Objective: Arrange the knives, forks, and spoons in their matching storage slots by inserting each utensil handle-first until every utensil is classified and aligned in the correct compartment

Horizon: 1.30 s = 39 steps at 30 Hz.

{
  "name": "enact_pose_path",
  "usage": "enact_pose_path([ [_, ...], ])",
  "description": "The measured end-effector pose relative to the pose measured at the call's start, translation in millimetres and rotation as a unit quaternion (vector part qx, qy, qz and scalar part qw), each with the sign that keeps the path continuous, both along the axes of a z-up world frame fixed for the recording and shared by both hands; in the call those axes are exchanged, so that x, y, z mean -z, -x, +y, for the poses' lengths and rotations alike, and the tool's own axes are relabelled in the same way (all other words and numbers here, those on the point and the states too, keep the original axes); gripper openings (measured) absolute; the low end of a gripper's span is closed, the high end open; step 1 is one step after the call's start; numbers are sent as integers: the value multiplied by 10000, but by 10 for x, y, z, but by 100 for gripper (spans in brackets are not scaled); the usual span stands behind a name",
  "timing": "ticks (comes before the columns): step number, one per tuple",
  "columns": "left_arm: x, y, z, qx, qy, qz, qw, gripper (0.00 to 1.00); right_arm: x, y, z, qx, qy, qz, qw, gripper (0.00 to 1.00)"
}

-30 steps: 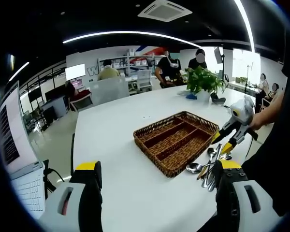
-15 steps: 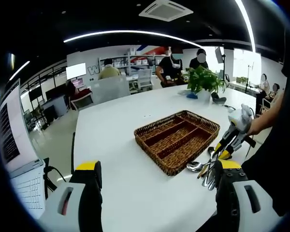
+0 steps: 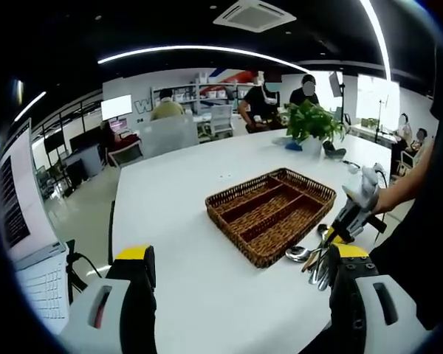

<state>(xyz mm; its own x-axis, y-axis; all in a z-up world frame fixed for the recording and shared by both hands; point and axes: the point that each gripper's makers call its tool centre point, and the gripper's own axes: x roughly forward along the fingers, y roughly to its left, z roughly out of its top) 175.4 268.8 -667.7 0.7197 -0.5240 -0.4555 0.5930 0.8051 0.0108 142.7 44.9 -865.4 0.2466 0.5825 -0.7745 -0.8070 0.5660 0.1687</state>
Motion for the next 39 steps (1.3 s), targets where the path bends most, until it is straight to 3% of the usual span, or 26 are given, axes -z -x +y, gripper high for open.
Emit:
enact_pose_path([
  [8,-2,4,18,14,-30,15,10000,99,43,-48,2,133,250,-184,9994,4],
  [19,-7,-16,24,46,-31,20,10000,99,49,-102,34,-414,602,-785,9942,3],
  [33,-17,-60,-3,133,-2,-10,9999,99,-9,-106,6,-542,689,-745,9934,0],
  [39,17,-89,-121,362,-90,-4,9993,99,-108,-97,-14,-545,599,-705,9942,0],
])
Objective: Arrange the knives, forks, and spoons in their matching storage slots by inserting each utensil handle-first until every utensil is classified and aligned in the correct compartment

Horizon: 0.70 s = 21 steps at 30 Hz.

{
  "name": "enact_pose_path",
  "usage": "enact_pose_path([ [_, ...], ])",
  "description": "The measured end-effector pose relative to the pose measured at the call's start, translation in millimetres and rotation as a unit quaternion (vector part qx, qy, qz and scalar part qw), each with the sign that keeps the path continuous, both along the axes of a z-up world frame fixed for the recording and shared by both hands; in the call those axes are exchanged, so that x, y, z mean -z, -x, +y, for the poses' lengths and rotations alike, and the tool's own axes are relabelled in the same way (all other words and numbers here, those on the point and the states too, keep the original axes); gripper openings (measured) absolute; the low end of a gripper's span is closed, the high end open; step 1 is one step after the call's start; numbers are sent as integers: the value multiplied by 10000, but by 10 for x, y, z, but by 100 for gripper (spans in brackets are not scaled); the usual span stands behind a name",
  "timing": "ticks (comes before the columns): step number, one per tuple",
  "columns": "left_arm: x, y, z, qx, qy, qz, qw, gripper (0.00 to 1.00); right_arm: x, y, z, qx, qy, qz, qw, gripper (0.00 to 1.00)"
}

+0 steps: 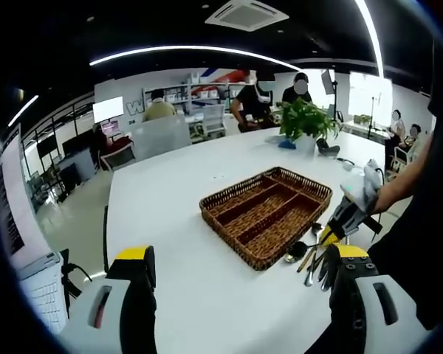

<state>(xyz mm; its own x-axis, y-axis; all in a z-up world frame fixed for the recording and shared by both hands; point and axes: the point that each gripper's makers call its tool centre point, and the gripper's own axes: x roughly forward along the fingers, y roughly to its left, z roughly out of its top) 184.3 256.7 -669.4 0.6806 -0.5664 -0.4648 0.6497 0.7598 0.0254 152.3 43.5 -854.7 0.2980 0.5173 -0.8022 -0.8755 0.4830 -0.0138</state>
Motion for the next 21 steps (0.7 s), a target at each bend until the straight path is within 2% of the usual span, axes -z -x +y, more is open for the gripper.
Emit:
enact_pose_path([
  [1,5,-1,-27,60,-25,-3,10000,99,-27,-25,1,-45,0,-98,9999,0],
  [10,17,-10,-231,414,-126,-44,9991,99,-180,-12,-4,-188,6,-188,9996,0],
  [16,36,-1,-479,873,-381,-123,9954,99,-393,12,61,-648,98,-301,9974,0],
  [21,14,-33,-583,998,-344,-145,9943,99,-630,-75,57,-737,107,-425,9963,0],
])
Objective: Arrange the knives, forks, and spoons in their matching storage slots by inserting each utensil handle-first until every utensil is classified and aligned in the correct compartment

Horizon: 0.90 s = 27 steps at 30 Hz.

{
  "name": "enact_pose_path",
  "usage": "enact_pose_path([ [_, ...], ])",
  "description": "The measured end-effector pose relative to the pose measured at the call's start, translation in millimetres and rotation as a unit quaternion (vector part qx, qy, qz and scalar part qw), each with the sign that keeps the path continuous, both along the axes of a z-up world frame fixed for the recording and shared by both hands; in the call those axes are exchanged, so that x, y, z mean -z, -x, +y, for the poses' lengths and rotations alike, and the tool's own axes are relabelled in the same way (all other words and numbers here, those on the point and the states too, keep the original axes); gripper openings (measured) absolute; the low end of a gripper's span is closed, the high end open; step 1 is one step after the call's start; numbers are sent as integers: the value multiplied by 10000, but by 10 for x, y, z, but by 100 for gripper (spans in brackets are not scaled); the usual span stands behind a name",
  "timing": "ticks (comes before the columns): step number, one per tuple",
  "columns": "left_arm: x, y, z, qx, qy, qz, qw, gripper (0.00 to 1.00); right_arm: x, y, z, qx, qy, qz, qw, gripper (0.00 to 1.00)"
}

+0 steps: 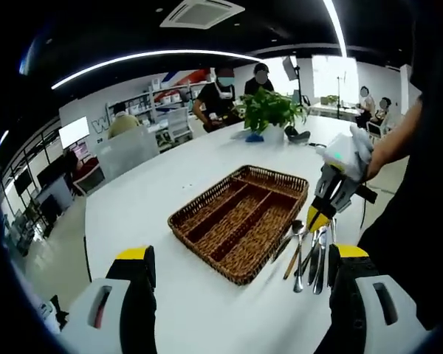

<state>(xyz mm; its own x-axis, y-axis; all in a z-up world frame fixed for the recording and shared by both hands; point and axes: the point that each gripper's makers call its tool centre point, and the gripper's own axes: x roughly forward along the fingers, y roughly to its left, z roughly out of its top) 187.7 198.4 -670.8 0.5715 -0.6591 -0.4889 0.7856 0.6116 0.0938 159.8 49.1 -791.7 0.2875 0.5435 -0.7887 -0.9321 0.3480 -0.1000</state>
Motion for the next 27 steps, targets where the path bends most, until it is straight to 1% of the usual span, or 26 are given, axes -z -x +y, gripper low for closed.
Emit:
enact_pose_path([
  [4,-31,-24,-29,10,102,4,9999,99,-161,-51,-14,-102,25,-146,9998,0],
  [7,-60,-56,-19,-74,243,19,9997,99,-277,-89,-29,-141,10,-213,9997,0],
  [9,-60,-59,-3,-113,264,28,9996,99,-315,-103,-35,-187,30,-267,9995,0],
  [10,-59,-55,8,-129,261,25,9996,99,-351,-117,-42,-250,67,-361,9990,0],
  [12,-57,-46,35,-167,270,27,9995,99,-417,-137,-58,-251,82,-394,9989,0],
  [14,-51,-34,66,-221,314,49,9993,99,-508,-171,-69,-296,87,-512,9982,0],
  [19,-37,-13,137,-335,317,71,9989,99,-757,-250,-72,-325,-53,-618,9975,0],
  [21,-33,-5,167,-365,324,84,9988,99,-855,-275,-83,-434,48,-744,9963,0],
  [26,-26,9,242,-477,392,123,9980,100,-1131,-308,-65,-667,116,-954,9931,0],
  [27,-40,-15,283,-609,430,79,9972,100,-1166,-315,-64,-698,137,-991,9925,0],
])
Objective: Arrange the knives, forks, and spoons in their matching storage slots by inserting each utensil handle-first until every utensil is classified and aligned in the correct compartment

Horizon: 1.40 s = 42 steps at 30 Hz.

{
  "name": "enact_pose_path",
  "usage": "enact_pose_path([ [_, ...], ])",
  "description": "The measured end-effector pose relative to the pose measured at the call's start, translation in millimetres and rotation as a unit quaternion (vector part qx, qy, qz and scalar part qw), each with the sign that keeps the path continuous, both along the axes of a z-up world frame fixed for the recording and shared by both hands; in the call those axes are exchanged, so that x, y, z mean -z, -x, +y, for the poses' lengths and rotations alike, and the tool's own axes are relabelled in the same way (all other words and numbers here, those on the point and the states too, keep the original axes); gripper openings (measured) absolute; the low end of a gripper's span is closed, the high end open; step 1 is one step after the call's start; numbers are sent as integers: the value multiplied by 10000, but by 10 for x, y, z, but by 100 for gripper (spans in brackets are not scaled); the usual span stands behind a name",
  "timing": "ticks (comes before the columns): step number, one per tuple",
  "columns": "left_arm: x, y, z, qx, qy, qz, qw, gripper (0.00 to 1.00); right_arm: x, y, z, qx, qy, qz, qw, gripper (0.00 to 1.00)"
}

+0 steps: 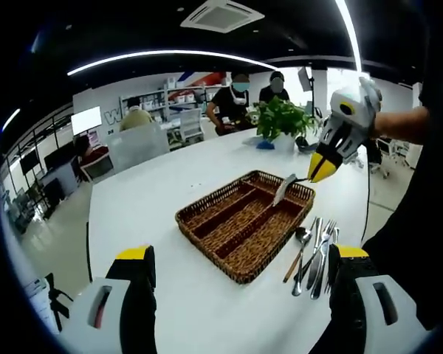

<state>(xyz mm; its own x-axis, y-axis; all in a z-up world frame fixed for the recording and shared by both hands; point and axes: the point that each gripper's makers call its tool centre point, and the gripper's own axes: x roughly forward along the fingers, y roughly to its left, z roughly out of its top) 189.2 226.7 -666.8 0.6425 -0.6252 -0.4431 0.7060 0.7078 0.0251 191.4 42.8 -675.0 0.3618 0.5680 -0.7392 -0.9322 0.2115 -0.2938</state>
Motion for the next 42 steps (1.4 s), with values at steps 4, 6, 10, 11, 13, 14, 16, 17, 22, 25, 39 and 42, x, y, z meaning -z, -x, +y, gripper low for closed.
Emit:
enact_pose_path([
  [4,-106,-50,58,-215,347,-43,9992,100,-126,-23,-6,-101,64,-133,9998,0],
  [6,-80,-48,71,-204,238,-21,9995,100,-181,-33,-9,-113,68,-164,9998,0],
  [10,-82,-40,71,-175,231,-11,9996,100,-283,-44,-6,-152,73,-225,9996,0],
  [11,-85,-41,73,-183,225,-25,9996,100,-299,-40,-7,-173,84,-219,9996,0],
  [13,-94,-58,91,-232,198,-101,9995,100,-332,-43,-20,-243,147,-242,9993,0],
  [14,-91,-54,86,-231,219,-77,9995,100,-345,-45,-23,-272,167,-269,9991,0],
  [16,-82,-54,81,-234,209,-73,9995,100,-379,-50,-34,-301,196,-299,9989,0],
  [17,-80,-55,81,-231,188,-83,9995,100,-389,-52,-37,-304,212,-291,9989,0],
  [22,-68,-54,66,-203,205,-56,9996,100,-446,-84,-56,-319,248,-383,9984,0],
  [25,-72,-67,73,-236,201,-108,9995,100,-465,-109,-59,-335,264,-418,9982,0],
  [39,-46,-67,35,-197,189,-32,9996,100,-501,-288,-30,-429,355,-590,9967,0],
  [42,-37,-48,-1,-152,174,-7,9997,100,-546,-375,-33,-450,361,-689,9960,0],
])
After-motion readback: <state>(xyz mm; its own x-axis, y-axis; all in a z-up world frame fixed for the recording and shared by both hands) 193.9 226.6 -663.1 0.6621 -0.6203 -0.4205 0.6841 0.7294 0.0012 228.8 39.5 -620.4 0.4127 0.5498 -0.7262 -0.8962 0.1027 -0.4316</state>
